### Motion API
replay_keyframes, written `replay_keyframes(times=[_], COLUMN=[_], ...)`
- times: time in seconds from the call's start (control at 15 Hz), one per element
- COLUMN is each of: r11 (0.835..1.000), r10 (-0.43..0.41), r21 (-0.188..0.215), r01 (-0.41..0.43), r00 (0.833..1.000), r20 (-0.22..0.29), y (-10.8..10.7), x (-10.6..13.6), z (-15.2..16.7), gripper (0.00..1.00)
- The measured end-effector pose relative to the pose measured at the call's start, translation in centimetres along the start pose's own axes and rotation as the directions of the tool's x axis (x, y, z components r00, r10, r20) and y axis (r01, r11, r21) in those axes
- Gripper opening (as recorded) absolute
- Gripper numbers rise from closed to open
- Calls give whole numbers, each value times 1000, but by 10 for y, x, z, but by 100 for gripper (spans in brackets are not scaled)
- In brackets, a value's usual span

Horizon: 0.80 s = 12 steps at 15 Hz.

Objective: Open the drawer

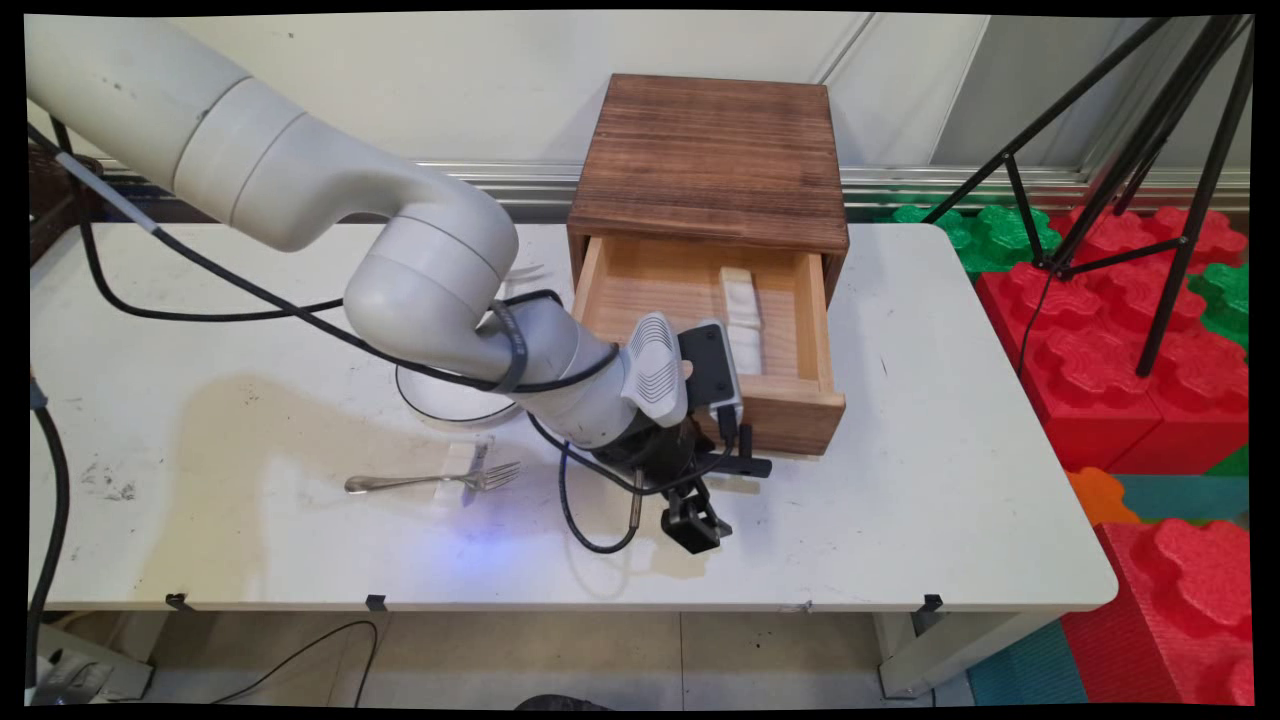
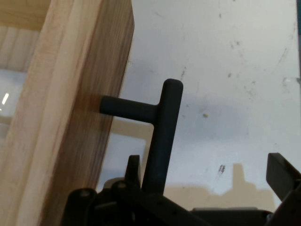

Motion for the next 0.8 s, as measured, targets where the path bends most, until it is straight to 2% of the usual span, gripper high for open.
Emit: replay_keyframes(times=[0.8], r11=[1000], r10=[8], r21=[-26], r01=[-8], r00=[1000], r20=[6], y=[19], x=[-5], z=[-1], gripper=[100])
